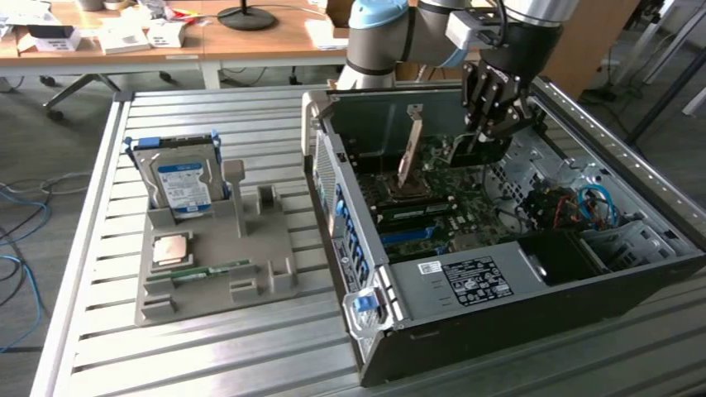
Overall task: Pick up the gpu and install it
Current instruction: 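Insert the gpu into the slot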
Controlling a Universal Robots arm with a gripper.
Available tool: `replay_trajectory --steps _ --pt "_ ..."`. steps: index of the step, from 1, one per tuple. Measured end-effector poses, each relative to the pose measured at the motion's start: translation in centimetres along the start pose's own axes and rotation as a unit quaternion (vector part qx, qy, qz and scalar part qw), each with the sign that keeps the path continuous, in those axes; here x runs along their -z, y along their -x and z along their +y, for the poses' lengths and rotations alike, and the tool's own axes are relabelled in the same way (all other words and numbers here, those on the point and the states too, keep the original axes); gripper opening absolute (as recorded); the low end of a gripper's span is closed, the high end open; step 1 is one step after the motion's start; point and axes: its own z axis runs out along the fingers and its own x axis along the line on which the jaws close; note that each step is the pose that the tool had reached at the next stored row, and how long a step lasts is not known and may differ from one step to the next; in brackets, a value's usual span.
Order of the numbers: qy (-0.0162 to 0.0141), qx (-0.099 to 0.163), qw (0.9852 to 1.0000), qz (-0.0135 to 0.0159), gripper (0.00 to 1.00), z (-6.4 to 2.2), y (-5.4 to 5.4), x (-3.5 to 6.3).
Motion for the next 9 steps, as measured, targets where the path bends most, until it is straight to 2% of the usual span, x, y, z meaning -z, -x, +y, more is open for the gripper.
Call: replay_trajectory --steps 2,4,5,9 --pt "0.0 0.0 1.0 -0.0037 0.26 0.01 0.0 -0.02" --pt "0.0 0.0 1.0 -0.0092 0.26 0.0 0.0 0.0" --pt "0.0 0.0 0.9999 -0.0103 0.26 0.0 -0.01 0.0" --pt "0.0 -0.003 0.9999 -0.0107 0.26 0.0 -0.02 -0.1"
